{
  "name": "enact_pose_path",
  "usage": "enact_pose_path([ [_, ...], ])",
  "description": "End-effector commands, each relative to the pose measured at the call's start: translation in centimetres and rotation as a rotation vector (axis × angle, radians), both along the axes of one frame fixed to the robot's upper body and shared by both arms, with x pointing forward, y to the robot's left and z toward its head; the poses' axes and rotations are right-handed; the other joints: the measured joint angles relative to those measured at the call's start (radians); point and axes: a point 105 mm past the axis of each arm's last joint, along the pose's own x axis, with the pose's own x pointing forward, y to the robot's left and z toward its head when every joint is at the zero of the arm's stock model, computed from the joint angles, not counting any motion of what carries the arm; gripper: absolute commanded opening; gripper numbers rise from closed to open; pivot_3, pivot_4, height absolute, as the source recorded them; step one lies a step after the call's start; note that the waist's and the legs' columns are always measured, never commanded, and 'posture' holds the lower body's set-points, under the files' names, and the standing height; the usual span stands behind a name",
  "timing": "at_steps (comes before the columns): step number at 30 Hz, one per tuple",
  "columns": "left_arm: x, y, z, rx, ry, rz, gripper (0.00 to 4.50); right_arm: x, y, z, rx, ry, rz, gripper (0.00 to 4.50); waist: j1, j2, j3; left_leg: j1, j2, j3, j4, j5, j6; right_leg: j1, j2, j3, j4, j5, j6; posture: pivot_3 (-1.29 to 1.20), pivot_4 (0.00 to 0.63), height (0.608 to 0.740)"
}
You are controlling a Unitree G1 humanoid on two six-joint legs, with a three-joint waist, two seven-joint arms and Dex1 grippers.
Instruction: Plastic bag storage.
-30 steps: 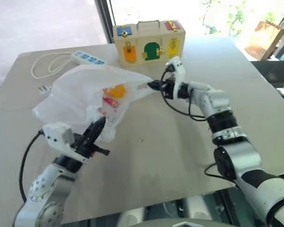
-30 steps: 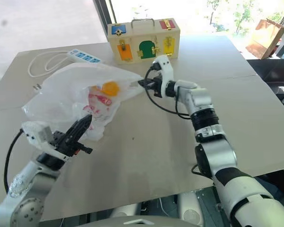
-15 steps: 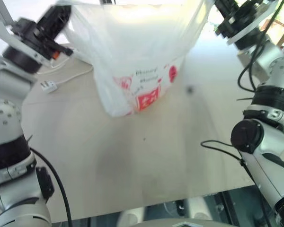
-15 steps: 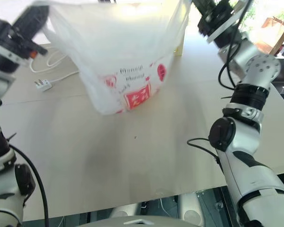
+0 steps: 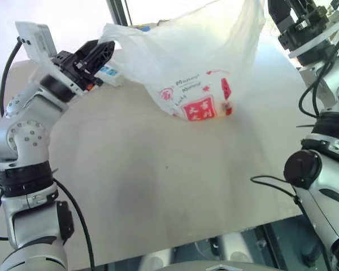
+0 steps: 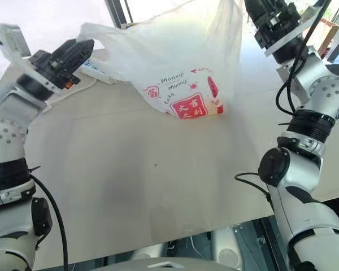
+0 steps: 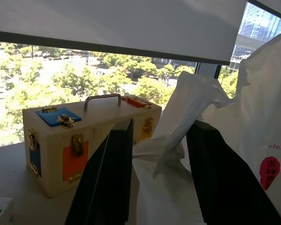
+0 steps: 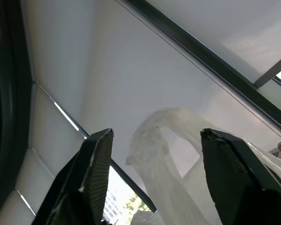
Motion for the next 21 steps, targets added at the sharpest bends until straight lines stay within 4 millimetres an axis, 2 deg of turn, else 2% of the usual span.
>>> enact_pose_path([
  [1, -3.0, 1.0, 1.6, 0.002, -0.072, -0.003, 3.23, -2.3, -0.4, -1.5, -0.186, -0.055, -0.006, 4.48, 0.002, 0.0, 0.0, 0.0, 0.0, 0.0, 0.0, 0.0, 0.001, 0.0, -0.001, 0.0, -0.001, 0.0, 0.0, 0.0, 0.15, 0.739],
  [4, -5.2, 1.3, -2.0, 0.053, 0.053, -0.025, 4.48, -3.7, -0.8, -6.6, -0.446, 0.007, -0.017, 4.5, 0.003, 0.0, -0.001, -0.001, 0.0, 0.001, 0.0, -0.002, 0.003, 0.001, -0.003, 0.0, -0.003, 0.0, 0.0, 0.0, 0.15, 0.739],
  [6, -6.8, 1.7, -6.5, 0.121, 0.205, 0.023, 4.48, -4.6, -1.4, -11.5, -0.688, 0.049, -0.07, 4.5, 0.004, 0.0, -0.001, -0.001, -0.001, 0.002, 0.0, -0.003, 0.004, 0.0, -0.004, 0.001, -0.003, 0.0, 0.001, 0.0, 0.15, 0.739],
  [7, -7.7, 1.9, -8.3, 0.137, 0.261, 0.046, 4.48, -5.1, -1.8, -13.2, -0.768, 0.059, -0.082, 4.5, 0.003, 0.0, -0.001, -0.002, -0.001, 0.003, 0.0, -0.003, 0.005, 0.0, -0.004, 0.002, -0.003, 0.0, 0.001, 0.0, 0.15, 0.739],
  [8, -8.3, 2.0, -9.3, 0.146, 0.294, 0.061, 4.48, -5.6, -2.0, -14.3, -0.817, 0.061, -0.086, 4.5, 0.003, 0.0, -0.001, -0.001, -0.001, 0.004, 0.0, -0.004, 0.006, 0.001, -0.004, 0.003, -0.004, 0.0, 0.001, 0.0, 0.15, 0.739],
  [11, -11.5, 2.1, -15.8, 0.204, 0.483, 0.143, 4.48, -7.1, -3.2, -18.8, -0.987, 0.038, -0.181, 4.5, 0.004, 0.0, -0.001, 0.002, 0.001, 0.007, 0.002, -0.006, 0.01, 0.002, -0.004, 0.006, -0.003, 0.001, 0.003, 0.0, 0.15, 0.739],
  [13, -13.1, 1.7, -18.9, 0.246, 0.553, 0.192, 4.48, -8.0, -4.0, -21.5, -1.036, 0.038, -0.209, 4.5, 0.01, 0.001, -0.002, 0.005, 0.001, 0.007, 0.002, -0.006, 0.01, 0.005, -0.004, 0.006, -0.004, 0.001, 0.003, 0.0, 0.15, 0.739],
  [16, -14.5, 0.7, -21.4, 0.281, 0.566, 0.223, 4.48, -8.6, -5.7, -24.2, -1.038, 0.045, -0.269, 4.5, 0.029, 0.001, -0.002, 0.018, 0.004, 0.008, 0.002, -0.007, 0.01, 0.022, -0.004, 0.005, -0.009, -0.002, 0.0, 0.0, 0.15, 0.739],
  [17, -14.7, 0.4, -21.9, 0.266, 0.574, 0.231, 4.48, -8.6, -6.3, -25.0, -1.051, 0.046, -0.284, 4.5, 0.031, 0.0, -0.002, 0.024, 0.008, 0.011, 0.004, -0.008, 0.007, 0.031, -0.004, 0.003, -0.013, -0.005, 0.004, 0.0, 0.15, 0.739],
  [21, -15.0, 0.2, -22.3, 0.291, 0.526, 0.267, 4.48, -8.3, -8.3, -26.6, -1.085, 0.039, -0.336, 4.5, 0.034, 0.0, -0.002, 0.023, 0.018, 0.021, 0.006, -0.009, 0.005, 0.037, -0.006, -0.004, -0.021, -0.003, 0.005, 0.0, 0.15, 0.739],
])
